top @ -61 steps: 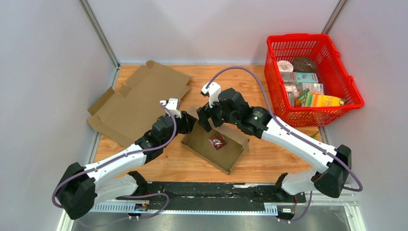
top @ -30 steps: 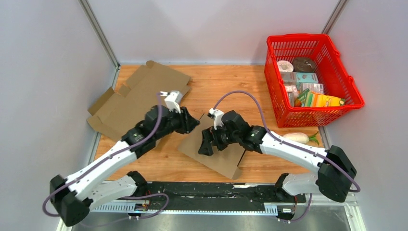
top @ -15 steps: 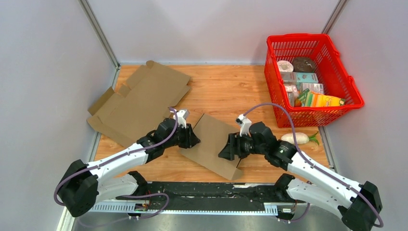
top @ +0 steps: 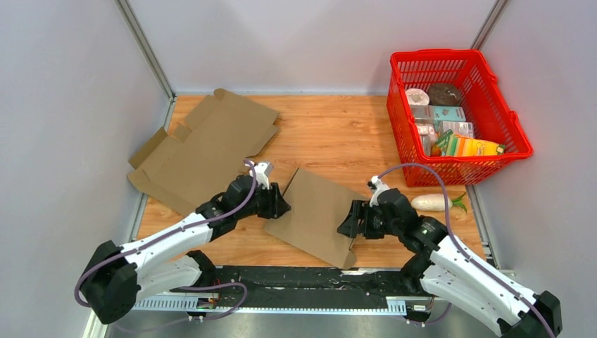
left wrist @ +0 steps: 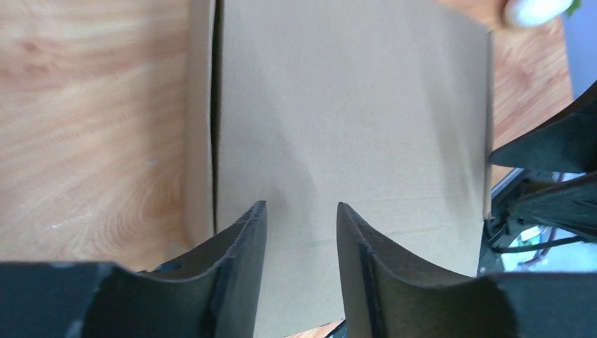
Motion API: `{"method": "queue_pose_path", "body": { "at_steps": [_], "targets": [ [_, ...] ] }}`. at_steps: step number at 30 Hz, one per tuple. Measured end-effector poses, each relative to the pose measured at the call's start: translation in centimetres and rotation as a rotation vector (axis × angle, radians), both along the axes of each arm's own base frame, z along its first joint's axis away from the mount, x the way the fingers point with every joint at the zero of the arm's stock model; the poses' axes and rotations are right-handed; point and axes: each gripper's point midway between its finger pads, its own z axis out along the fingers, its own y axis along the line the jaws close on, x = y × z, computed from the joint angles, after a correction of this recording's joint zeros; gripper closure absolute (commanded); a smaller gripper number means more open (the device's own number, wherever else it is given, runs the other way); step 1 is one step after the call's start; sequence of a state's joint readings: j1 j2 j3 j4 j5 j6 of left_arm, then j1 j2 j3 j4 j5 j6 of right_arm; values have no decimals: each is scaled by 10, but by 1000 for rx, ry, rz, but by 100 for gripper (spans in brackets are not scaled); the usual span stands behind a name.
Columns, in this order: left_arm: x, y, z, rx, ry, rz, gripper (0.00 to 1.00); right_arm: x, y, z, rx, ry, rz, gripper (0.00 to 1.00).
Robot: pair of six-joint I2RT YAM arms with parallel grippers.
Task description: Fold the paper box
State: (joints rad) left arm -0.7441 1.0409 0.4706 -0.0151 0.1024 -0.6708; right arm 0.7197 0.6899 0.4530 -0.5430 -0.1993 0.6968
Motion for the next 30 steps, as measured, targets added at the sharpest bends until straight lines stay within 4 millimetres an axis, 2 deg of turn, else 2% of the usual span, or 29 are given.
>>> {"method": "queue_pose_path", "body": {
  "at_steps": [1, 3, 6, 8, 10, 11, 12, 14, 16, 19, 21, 30],
  "targets": [
    [1, 2, 8, 3, -10, 1, 39, 2, -5, 2, -13, 2, -20, 14],
    [10, 7, 31, -1, -57, 13, 35, 9, -15, 10, -33, -6, -78, 14],
    [35, 22, 70, -26, -140, 76, 34, 21, -33, 14, -54, 15, -188, 19],
    [51, 32, 80, -24, -161, 108, 35, 28, -45, 10, -65, 50, -261, 22],
    [62, 36, 76, -5, -143, 111, 37, 31, -54, 5, -80, 85, -316, 25],
    [65, 32, 70, 4, -119, 91, 37, 32, -57, 2, -87, 99, -331, 26],
    [66, 27, 60, 11, -89, 67, 37, 31, -58, -1, -89, 108, -335, 32],
    [63, 20, 36, 29, -12, 27, 36, 31, -57, -4, -82, 116, -334, 51],
    [58, 16, 13, 41, 57, -3, 33, 32, -54, -10, -72, 129, -331, 56],
    [48, 15, -9, 47, 122, -23, 30, 32, -53, -24, -63, 156, -349, 62],
    [42, 16, -16, 43, 141, -25, 29, 29, -54, -35, -52, 183, -372, 66],
    [40, 18, -14, 16, 139, -26, 24, 41, -64, -37, 96, 166, -532, 68]
  ]
}}
